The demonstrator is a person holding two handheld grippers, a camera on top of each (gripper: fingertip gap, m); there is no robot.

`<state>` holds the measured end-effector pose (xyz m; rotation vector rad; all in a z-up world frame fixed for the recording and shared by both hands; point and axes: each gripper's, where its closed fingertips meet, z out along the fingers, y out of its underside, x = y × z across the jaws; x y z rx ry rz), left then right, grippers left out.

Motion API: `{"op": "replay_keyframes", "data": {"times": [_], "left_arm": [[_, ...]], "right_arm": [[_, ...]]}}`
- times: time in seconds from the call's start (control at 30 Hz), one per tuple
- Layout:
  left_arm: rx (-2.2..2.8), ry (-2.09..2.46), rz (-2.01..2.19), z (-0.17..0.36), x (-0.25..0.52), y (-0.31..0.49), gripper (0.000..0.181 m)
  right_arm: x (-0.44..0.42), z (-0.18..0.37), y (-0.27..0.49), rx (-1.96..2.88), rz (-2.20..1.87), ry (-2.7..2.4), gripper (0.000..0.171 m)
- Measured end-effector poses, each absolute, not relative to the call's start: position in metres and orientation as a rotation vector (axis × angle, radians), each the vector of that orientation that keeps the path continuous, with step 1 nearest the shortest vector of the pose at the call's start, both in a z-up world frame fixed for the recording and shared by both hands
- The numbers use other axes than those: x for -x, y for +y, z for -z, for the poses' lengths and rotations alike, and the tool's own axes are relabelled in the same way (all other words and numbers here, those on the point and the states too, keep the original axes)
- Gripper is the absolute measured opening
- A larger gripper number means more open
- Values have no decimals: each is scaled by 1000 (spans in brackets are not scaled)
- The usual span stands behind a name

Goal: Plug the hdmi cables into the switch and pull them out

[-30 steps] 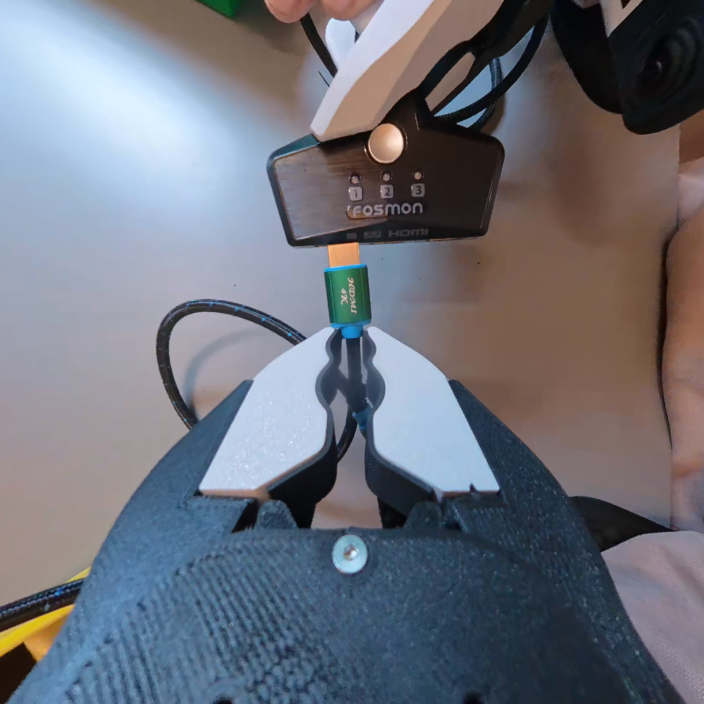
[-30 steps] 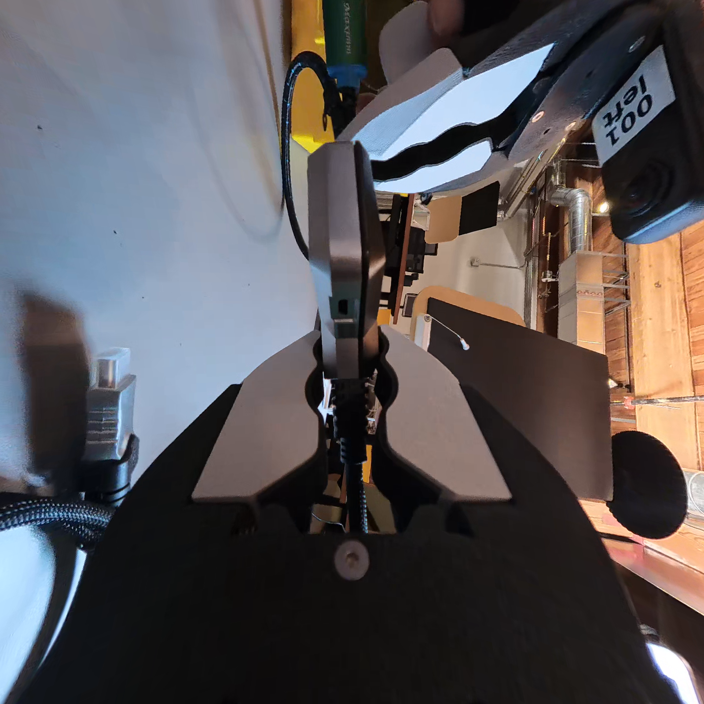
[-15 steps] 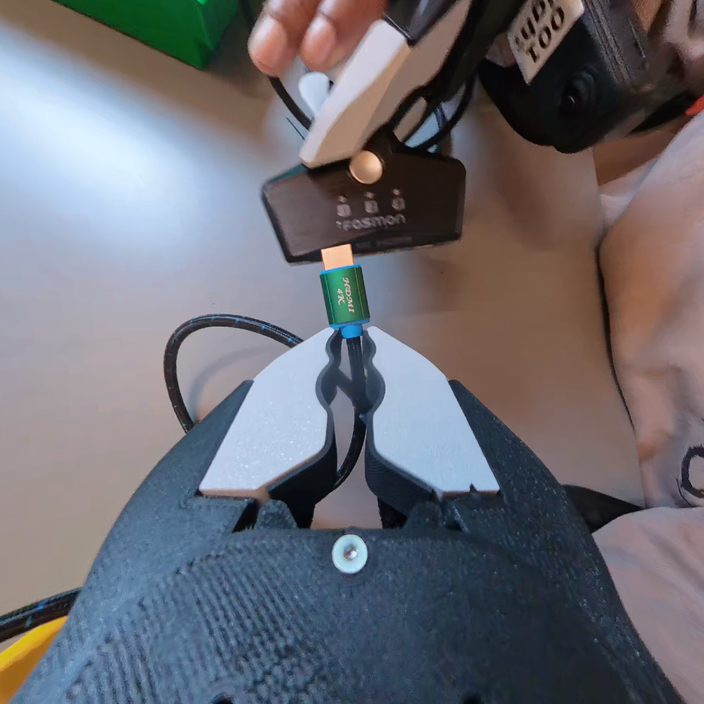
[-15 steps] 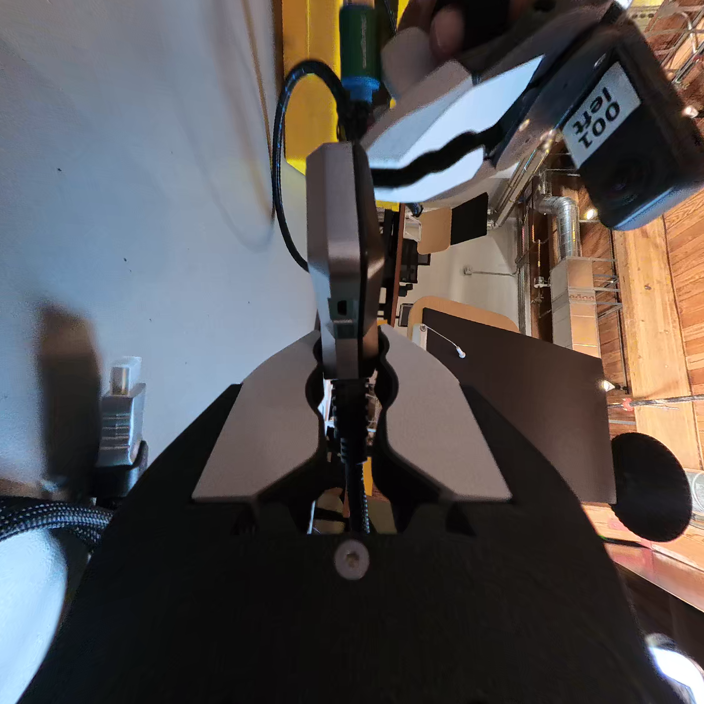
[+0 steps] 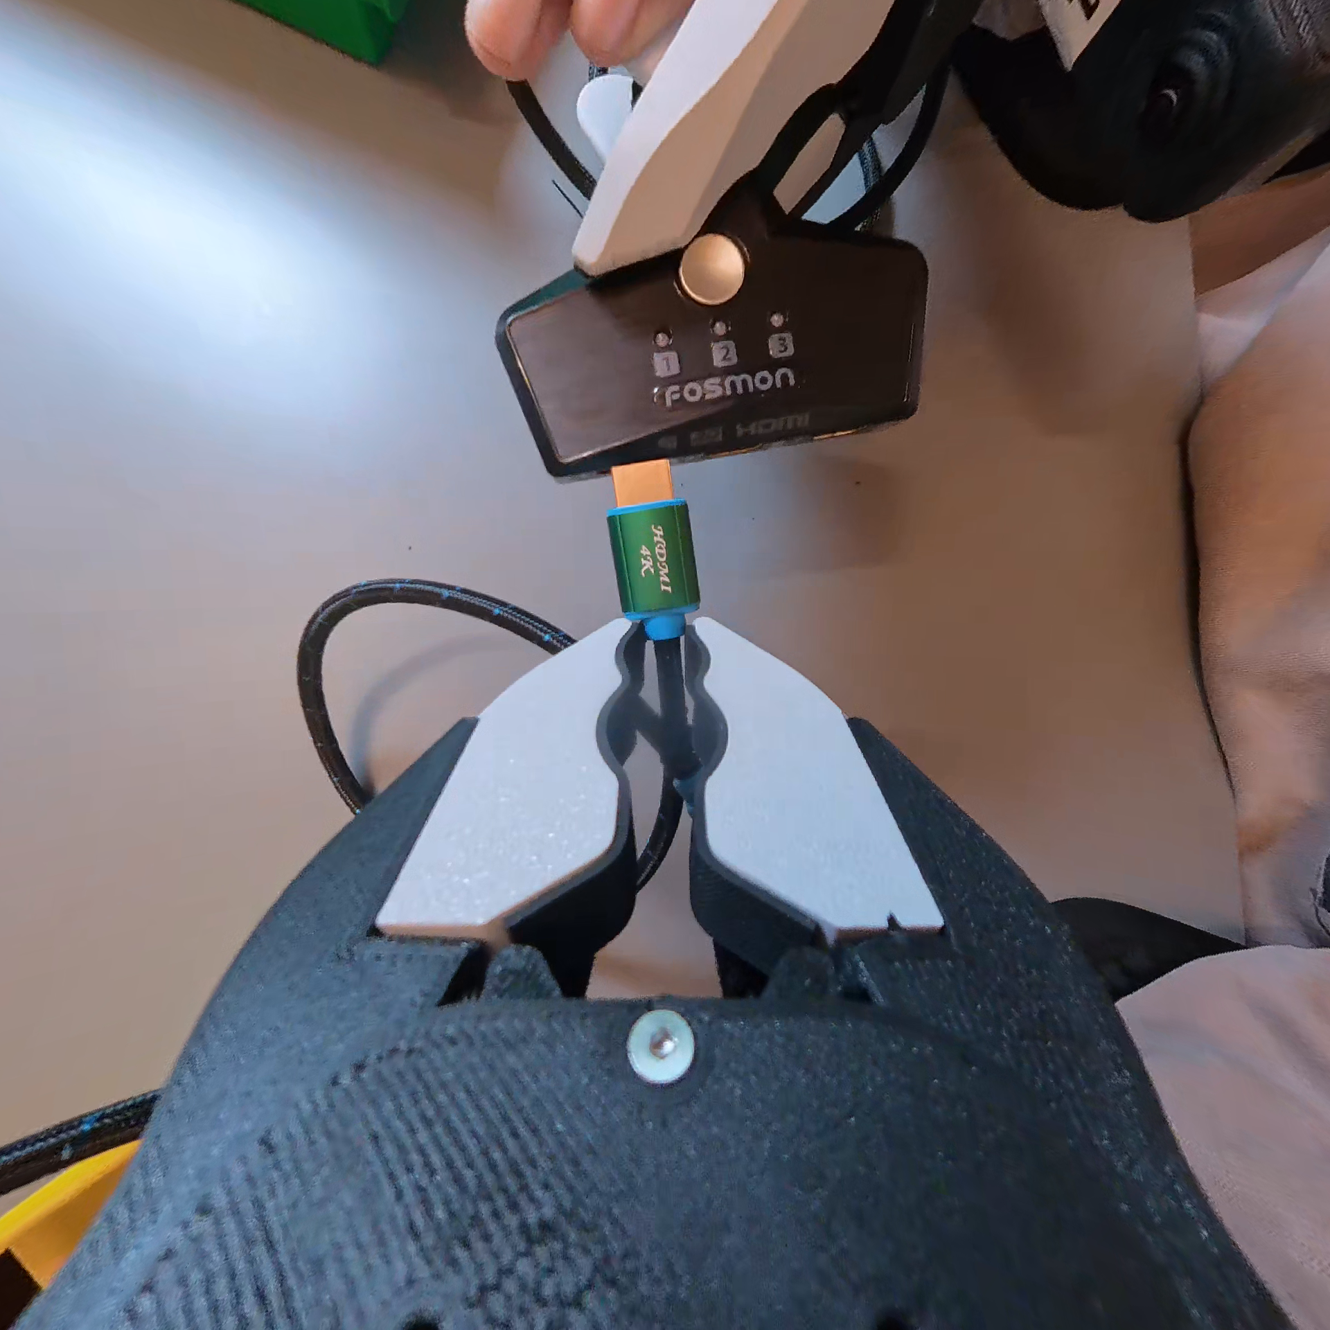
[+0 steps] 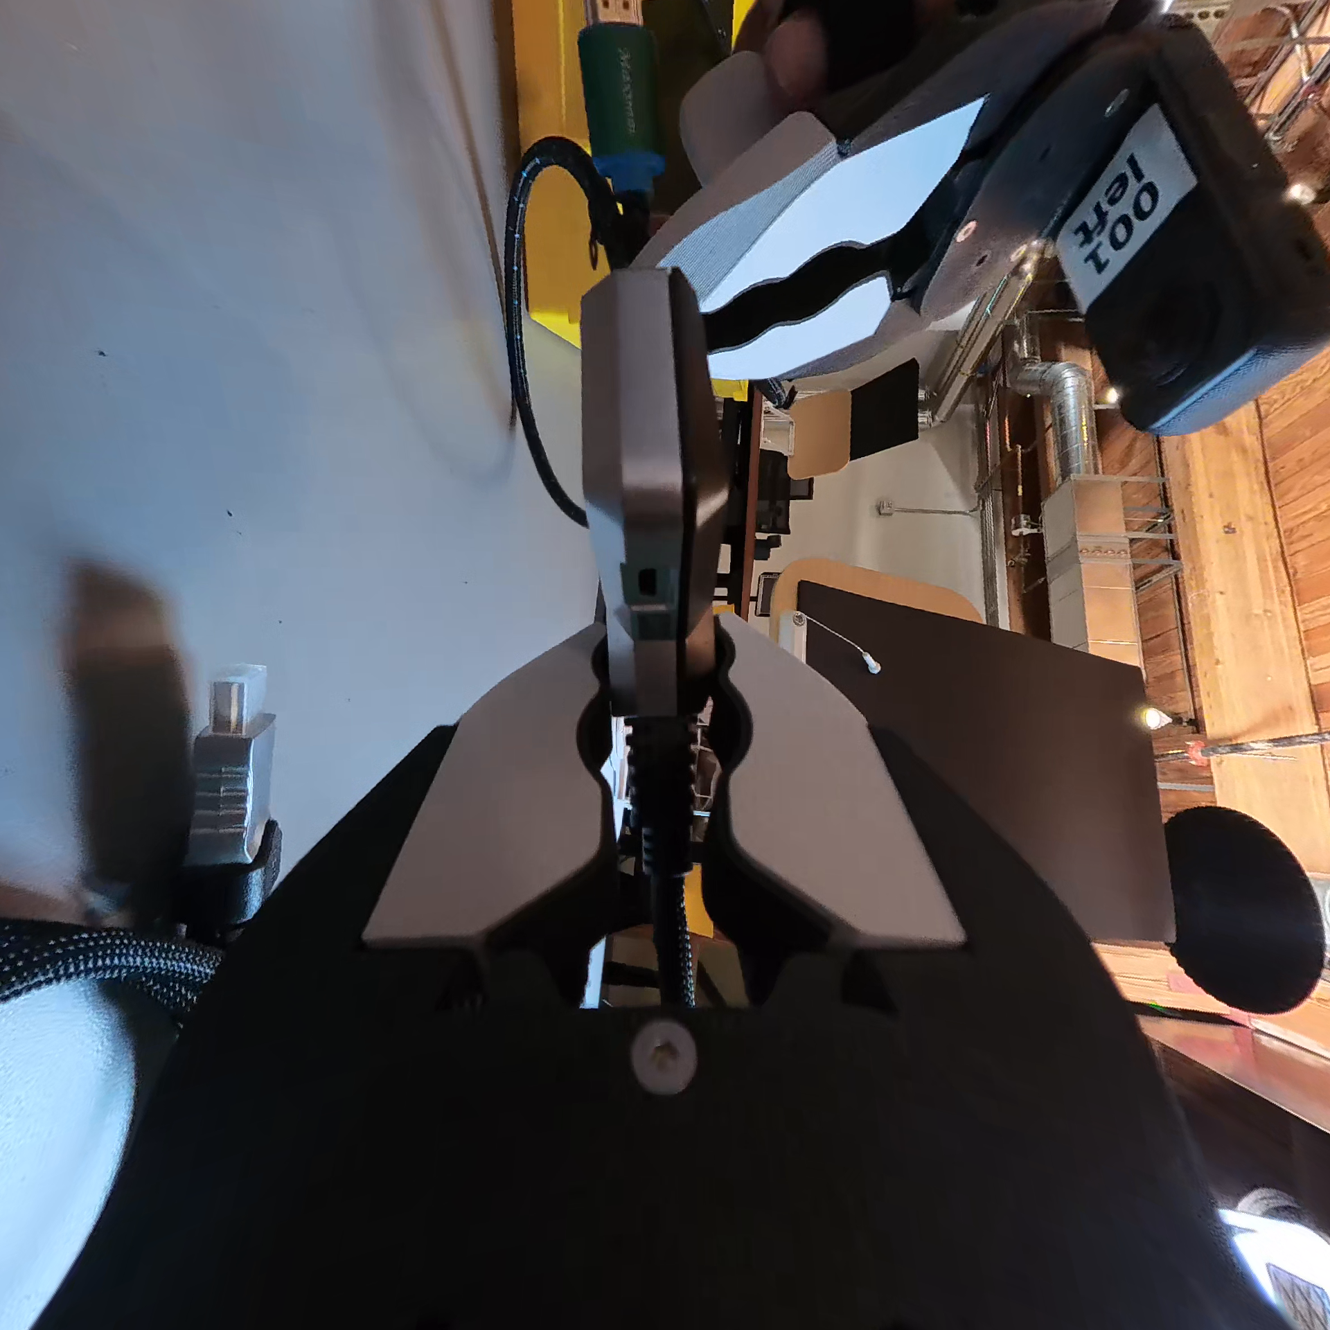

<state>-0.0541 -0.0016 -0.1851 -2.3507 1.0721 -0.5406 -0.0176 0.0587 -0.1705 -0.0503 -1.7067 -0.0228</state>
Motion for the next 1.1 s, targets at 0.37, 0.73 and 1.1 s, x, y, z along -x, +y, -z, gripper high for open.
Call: {"op": "replay_keyframes", "data": {"times": [0.37, 0.73, 1.1], "left_arm": [[2400, 1100, 452, 192, 55, -2, 11], [2268, 1102, 625, 188, 41, -1, 10], [2133, 1015, 579, 166, 41, 15, 11]], "right_arm": [[17, 172, 55, 41, 16, -1721, 23], [9, 176, 52, 52, -10, -1770, 22], [9, 160, 73, 205, -35, -1706, 23]]}}
